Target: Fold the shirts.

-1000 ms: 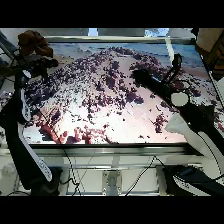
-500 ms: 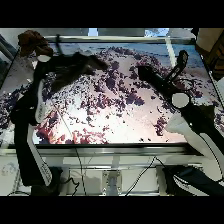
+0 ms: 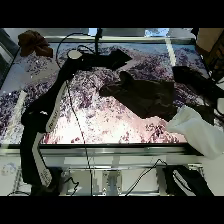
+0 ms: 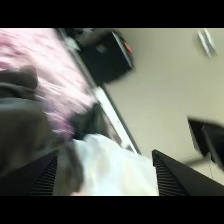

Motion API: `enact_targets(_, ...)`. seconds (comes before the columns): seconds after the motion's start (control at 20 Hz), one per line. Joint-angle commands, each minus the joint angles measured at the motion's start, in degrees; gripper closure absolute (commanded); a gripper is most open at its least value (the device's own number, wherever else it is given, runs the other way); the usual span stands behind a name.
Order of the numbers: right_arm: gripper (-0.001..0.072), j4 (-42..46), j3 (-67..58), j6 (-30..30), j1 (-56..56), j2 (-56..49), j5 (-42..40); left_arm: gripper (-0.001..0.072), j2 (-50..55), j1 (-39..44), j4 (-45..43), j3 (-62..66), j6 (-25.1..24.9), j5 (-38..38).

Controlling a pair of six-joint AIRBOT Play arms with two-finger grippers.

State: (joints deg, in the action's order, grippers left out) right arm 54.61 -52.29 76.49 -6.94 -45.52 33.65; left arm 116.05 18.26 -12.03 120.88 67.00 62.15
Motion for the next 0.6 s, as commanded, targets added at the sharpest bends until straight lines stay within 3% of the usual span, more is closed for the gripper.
enact_targets(0.0, 0.0314, 6.97, 1.01, -0.04, -14.29, 0.2, 22.23, 0.008, -1.05, -4.2, -10.95, -0.94, 12.13, -0.07)
enact_targets(0.05, 0.0262, 6.78, 2.43, -0.04, -16.87, -1.51, 23.85, 0.008, -1.05, -4.46, -15.69, -1.97, 14.21, 0.7)
enact_targets(0.3, 0.0262, -15.69, 8.57, -14.95, -19.74, -13.66, 28.04, 0.0079, -0.83, -1.95, -38.66, -4.94, 20.59, 1.4)
enact_targets(0.4, 0.0262, -20.39, 8.57, -18.6, -19.74, -15.54, 28.63, 0.008, -0.46, -0.11, -47.15, -4.94, 20.7, 1.6)
enact_targets(0.55, 0.0263, -23.98, 8.57, -22.8, -19.74, -15.5, 27.58, 0.0118, 1.14, 1.84, -52.52, -4.94, 20.63, 0.17)
